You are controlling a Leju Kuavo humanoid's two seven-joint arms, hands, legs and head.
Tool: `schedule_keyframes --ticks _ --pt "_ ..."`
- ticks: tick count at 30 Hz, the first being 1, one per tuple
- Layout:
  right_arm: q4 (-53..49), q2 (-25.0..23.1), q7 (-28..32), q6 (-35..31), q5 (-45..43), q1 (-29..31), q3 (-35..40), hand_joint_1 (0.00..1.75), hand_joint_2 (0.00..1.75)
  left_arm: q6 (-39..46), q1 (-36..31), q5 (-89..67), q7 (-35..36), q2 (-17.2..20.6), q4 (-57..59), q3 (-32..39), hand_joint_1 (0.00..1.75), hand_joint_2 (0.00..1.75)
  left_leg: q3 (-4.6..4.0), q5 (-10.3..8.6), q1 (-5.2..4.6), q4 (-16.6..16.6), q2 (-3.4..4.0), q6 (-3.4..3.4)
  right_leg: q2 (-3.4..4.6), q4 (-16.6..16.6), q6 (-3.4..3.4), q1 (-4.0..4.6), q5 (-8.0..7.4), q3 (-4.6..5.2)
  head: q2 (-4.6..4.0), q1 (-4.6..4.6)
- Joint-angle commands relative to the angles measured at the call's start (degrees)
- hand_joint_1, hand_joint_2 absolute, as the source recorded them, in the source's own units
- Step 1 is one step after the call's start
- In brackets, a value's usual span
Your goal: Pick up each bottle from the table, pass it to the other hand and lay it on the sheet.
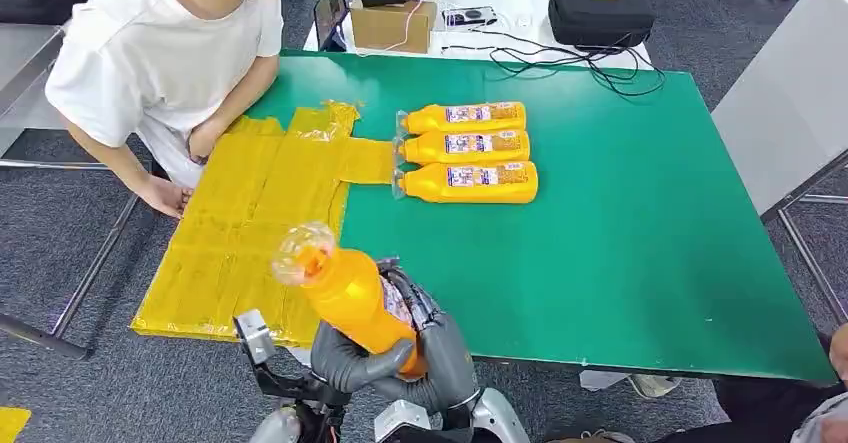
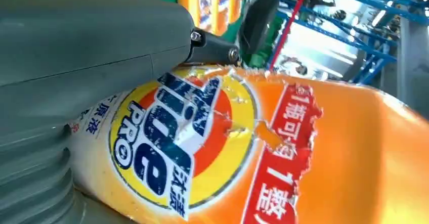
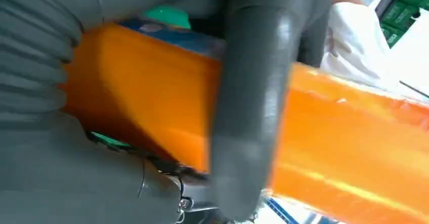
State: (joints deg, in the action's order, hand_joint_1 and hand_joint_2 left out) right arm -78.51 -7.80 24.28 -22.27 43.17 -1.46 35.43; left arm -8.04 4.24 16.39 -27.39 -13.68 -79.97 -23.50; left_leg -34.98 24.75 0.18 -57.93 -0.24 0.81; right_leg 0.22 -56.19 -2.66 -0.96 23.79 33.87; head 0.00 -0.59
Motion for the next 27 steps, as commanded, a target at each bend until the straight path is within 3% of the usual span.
schedule_keyframes --ticks 1,10,20,22,27 --pt "1.85 1.42 -0.1 -1.04 -1.32 -0.92 1.08 0.0 0.0 -2.89 -1.46 1.94 0.62 -0.17 -0.33 -1.1 1.75 1.75 0.17 0.05 0.02 0.04 -0.09 -0.02 -0.12 0.06 0.07 0.03 0.08 -0.22 0.0 0.02" --pt "-4.79 3.15 2.86 -5.91 -2.52 -3.74 -0.6 0.0 0.0 12.55 -3.29 -12.35 -1.33 -0.57 1.25 5.58 1.75 1.75 0.21 0.07 0.04 0.03 -0.09 -0.05 -0.13 0.06 0.11 0.05 0.09 -0.26 0.0 0.02" --pt "-5.12 3.15 2.91 -6.16 -2.56 -3.72 -0.72 0.0 0.0 12.94 -3.23 -13.52 -1.13 -1.0 1.2 6.33 1.75 1.75 0.21 0.08 0.03 0.02 -0.01 -0.03 -0.04 0.06 0.09 0.04 0.07 -0.25 0.0 0.0" --pt "-7.44 3.22 5.39 -8.6 -4.05 -4.9 -0.94 0.0 0.0 23.32 -3.74 -23.69 2.23 -1.12 2.71 8.41 1.75 1.75 0.2 0.07 0.02 0.04 -0.04 -0.03 -0.07 0.06 0.09 0.03 0.08 -0.25 0.0 0.02" --pt "-12.23 5.39 6.95 -9.04 -5.42 -6.3 0.0 0.0 0.0 38.04 -4.52 -48.19 -0.03 -0.25 4.07 12.99 1.75 1.75 0.35 0.13 0.04 0.04 -0.04 -0.07 -0.08 0.05 0.17 0.06 0.14 -0.39 0.0 0.02"
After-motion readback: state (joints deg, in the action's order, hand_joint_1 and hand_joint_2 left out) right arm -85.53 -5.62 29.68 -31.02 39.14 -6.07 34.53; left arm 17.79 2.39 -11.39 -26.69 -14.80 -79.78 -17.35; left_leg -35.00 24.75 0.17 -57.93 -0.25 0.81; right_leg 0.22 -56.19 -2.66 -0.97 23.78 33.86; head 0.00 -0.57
